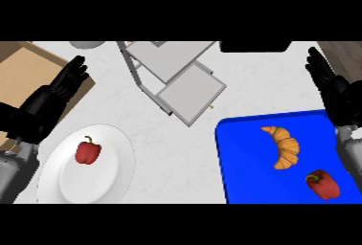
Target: Pick the croissant from the tray and place it in the tiered shelf
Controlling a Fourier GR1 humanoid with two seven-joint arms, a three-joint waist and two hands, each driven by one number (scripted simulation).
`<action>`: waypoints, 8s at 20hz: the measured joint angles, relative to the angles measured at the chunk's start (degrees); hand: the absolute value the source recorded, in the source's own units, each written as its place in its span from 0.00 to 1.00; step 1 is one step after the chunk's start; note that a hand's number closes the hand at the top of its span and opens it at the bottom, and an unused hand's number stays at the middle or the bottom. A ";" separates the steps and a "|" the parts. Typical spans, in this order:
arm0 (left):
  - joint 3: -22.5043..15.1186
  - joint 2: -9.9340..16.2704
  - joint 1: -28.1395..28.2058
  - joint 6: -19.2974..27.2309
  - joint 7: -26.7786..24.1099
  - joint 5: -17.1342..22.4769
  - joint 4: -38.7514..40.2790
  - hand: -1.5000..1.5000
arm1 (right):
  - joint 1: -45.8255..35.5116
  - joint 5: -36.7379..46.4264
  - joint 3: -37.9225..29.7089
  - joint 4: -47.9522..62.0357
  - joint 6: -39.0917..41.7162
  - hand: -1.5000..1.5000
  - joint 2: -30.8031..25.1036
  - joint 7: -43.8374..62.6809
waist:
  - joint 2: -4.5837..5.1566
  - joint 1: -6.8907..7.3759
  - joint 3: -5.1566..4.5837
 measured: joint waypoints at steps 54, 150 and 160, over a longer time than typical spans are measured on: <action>6.76 -13.60 14.39 5.02 9.05 -1.90 10.50 0.50 | 12.77 17.16 3.38 -18.22 16.01 0.00 -8.29 36.26 | 0.40 0.79 0.38; 15.63 -22.75 14.17 -2.46 11.12 -12.84 9.94 0.50 | -49.76 12.34 -12.57 7.08 45.17 1.00 7.64 8.14 | 0.69 1.99 0.32; 16.00 -22.96 12.26 -3.26 11.92 -12.75 11.21 0.50 | -59.60 22.60 -8.46 26.95 42.62 1.00 9.29 -6.17 | 1.12 2.58 0.26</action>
